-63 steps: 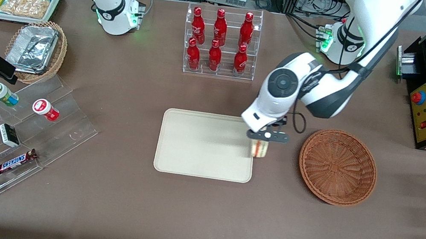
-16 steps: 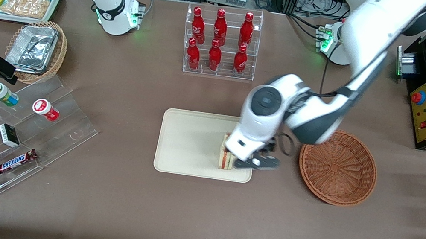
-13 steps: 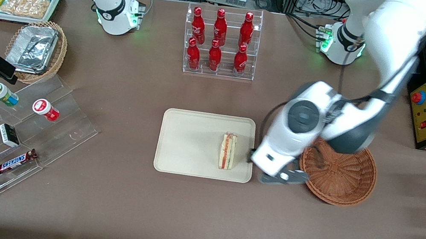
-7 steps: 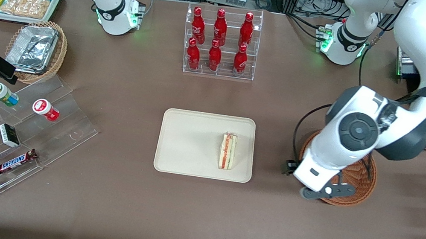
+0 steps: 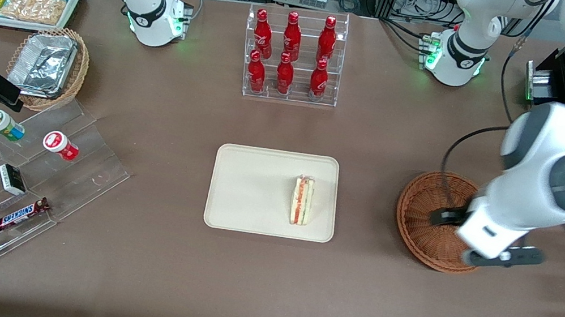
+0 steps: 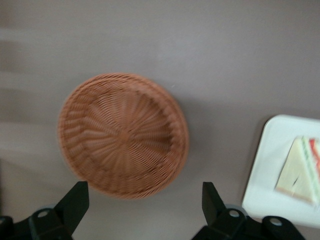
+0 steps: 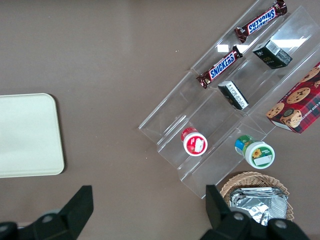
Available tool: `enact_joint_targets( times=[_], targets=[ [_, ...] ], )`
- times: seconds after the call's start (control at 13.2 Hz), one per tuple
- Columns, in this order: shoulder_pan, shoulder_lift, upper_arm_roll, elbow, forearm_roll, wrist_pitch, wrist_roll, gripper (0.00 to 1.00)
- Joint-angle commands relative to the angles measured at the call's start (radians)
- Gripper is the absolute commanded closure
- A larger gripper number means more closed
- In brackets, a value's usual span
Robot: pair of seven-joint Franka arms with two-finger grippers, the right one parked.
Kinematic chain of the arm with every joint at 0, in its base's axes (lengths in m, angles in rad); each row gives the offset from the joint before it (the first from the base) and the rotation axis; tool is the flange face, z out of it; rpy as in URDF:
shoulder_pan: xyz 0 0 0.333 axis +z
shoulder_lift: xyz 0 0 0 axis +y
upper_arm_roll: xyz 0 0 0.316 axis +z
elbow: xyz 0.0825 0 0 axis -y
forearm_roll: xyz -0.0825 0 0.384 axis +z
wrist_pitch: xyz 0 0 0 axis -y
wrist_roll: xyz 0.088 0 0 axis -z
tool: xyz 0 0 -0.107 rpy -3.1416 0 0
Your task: Place sandwich from basket to tray
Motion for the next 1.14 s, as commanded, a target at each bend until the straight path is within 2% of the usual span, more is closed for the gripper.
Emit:
enact_joint_targets(
  times=[0.0,0.38,0.68,1.06],
  targets=[
    [-0.031,-0.096,0.061,-0.030,-0.030,-0.096,0.107,0.00],
    [-0.043,-0.201,0.149,-0.041,-0.079,-0.233,0.217,0.00],
    [-0.063,-0.267,0.213,-0.043,-0.080,-0.314,0.245,0.00],
    [-0.082,-0.293,0.281,-0.084,-0.100,-0.279,0.291,0.00]
  ],
)
